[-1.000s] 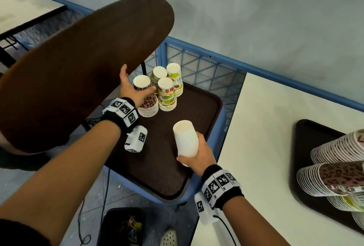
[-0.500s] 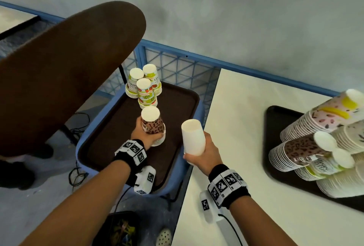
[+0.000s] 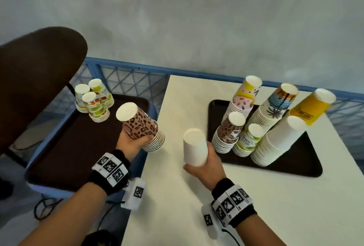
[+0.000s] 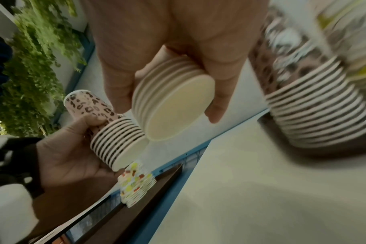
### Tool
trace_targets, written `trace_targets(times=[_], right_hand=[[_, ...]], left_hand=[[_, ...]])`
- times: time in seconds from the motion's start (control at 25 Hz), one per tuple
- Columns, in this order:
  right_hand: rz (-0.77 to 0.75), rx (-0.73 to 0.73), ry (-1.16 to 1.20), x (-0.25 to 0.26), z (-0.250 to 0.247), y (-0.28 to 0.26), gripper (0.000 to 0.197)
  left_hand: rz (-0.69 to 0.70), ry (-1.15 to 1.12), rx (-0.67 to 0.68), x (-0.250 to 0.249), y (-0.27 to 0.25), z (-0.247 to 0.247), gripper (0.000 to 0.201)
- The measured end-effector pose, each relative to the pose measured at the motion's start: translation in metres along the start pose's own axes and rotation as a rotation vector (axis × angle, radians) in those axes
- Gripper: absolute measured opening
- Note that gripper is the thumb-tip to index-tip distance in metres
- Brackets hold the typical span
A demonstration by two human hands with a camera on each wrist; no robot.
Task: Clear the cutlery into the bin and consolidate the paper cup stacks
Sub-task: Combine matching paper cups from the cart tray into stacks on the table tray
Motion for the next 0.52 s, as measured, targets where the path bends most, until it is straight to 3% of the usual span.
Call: trace_targets(times=[0.12,0.24,0.4,0.52], right_hand=[[-0.07,-0.194,0.08,0.006,-0.075,-0.016,0.088],[-0.19,-0.393,0.125,0.024,-0.152,-0.033,0.084],[-0.292,-0.631,0.217,0.036,-0.241,-0.036,0.083],[-0.253,-0.693,0.251,0.023,-0.275,-0.016,0.082]], left_hand=[[0.044,-0.13,0.163,-0.036,-0.036,0.082,0.081],[0.103,-0.136,0.239,-0.067,-0.062,0.149,0.094],[0.224,-0.073,0.231,-0.108,-0.068,0.2,0.096],[0.257,-0.028,0.208,-0.123,-0.062,0.221,0.09]])
Point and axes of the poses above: each hand's wrist, its own y-axis towards the middle knuckle, its own z-axis out of the palm, x = y × z, the point moved 8 cm from there along y, towards the middle knuckle, and after that the axes turned 2 degrees about y, right-handed, at the moved point
